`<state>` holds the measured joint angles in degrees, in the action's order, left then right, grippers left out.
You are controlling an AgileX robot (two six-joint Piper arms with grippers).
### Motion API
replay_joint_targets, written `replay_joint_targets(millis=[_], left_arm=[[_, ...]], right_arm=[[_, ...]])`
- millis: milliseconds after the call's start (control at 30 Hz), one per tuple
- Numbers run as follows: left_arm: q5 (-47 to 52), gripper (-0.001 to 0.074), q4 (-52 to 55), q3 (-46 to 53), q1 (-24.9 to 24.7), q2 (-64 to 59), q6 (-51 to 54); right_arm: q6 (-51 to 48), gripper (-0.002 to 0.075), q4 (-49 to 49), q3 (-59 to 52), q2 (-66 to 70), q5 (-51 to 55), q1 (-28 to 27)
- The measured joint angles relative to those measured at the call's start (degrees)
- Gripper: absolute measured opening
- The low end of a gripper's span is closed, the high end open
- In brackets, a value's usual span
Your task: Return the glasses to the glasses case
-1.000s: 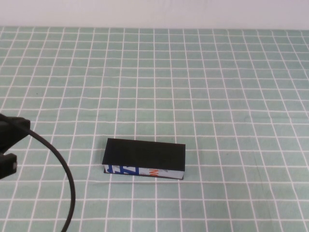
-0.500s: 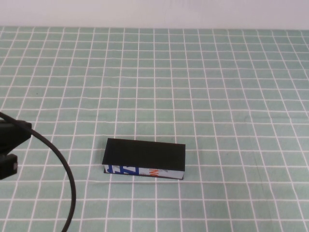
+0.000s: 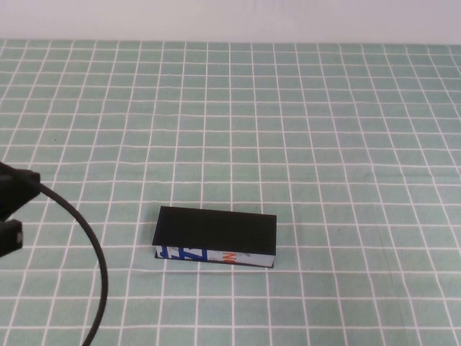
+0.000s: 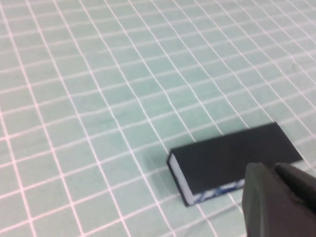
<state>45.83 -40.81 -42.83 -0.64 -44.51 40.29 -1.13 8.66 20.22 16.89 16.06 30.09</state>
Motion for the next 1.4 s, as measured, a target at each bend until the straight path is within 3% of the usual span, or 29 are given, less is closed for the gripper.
replay_joint_targets(millis=[333, 467, 633, 733, 1000, 1400], left_arm=[[-9.1, -0.0002, 8.0, 7.4, 0.0, 16.2, -3.4], [-16.1, -0.0002, 19.3, 15.1, 0.0, 25.7, -19.9], [-22.7, -0.0002, 42.3, 26.2, 0.0, 35.1, -49.0], [-25.7, -0.0002, 47.8, 31.9, 0.0, 38.3, -56.1], [-26.6, -0.0002, 49.8, 43.9, -3.6, 45.0, -56.7], [-25.1, -0.0002, 45.5, 44.2, -6.4, 45.0, -43.7]], right_arm=[[0.0, -0.0011, 0.0, 0.0, 0.0, 0.0, 0.0], [0.0, -0.0011, 0.0, 0.0, 0.0, 0.0, 0.0], [0.0, -0.0011, 0.0, 0.0, 0.0, 0.0, 0.0], [0.0, -0.0011, 0.0, 0.0, 0.0, 0.0, 0.0], [0.0, -0.0011, 0.0, 0.0, 0.0, 0.0, 0.0], [0.0, -0.0011, 0.0, 0.0, 0.0, 0.0, 0.0]])
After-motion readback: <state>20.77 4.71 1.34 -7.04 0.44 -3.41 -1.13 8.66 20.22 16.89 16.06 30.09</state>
